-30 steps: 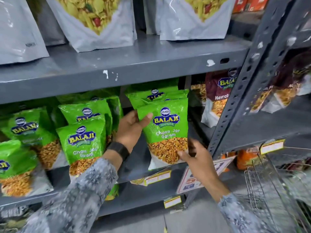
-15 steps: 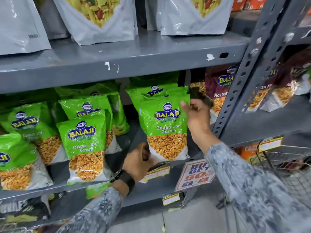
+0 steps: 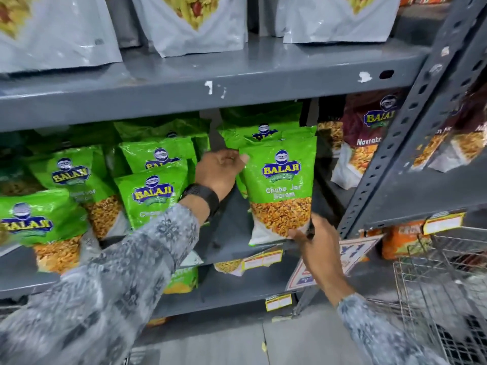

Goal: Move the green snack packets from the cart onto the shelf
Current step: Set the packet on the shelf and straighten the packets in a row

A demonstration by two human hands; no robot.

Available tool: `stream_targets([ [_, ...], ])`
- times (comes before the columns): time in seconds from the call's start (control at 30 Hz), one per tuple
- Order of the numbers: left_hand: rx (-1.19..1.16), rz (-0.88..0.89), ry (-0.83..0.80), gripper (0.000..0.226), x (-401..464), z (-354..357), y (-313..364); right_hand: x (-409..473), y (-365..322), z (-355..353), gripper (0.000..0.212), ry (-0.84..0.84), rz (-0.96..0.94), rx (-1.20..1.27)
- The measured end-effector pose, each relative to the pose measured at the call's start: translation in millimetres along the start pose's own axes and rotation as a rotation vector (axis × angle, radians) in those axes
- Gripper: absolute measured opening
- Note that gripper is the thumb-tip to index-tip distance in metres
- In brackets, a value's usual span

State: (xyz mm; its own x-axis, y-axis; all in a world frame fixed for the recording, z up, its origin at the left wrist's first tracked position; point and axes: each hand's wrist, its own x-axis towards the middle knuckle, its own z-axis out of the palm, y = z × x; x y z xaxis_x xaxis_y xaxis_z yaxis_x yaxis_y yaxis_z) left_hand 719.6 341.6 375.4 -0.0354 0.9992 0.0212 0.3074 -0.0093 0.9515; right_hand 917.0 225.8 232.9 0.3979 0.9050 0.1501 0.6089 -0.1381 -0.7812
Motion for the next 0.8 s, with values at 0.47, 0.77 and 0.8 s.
stream_targets([
  [0.47, 0.078, -0.31, 0.306, 0.049, 10, -173, -85, -63, -132, 141, 0.059, -0.401, -0.2, -0.198],
  [0.77, -0.201, -0.081, 0.342, 0.031, 26, -168, -71, -54, -116, 139, 0.032, -0.216, -0.095, -0.13],
  [0.8, -0.194, -0.088, 0.327, 0.024, 25, -168, -75, -54, -115, 136, 0.034, -0.24, -0.087, -0.128],
])
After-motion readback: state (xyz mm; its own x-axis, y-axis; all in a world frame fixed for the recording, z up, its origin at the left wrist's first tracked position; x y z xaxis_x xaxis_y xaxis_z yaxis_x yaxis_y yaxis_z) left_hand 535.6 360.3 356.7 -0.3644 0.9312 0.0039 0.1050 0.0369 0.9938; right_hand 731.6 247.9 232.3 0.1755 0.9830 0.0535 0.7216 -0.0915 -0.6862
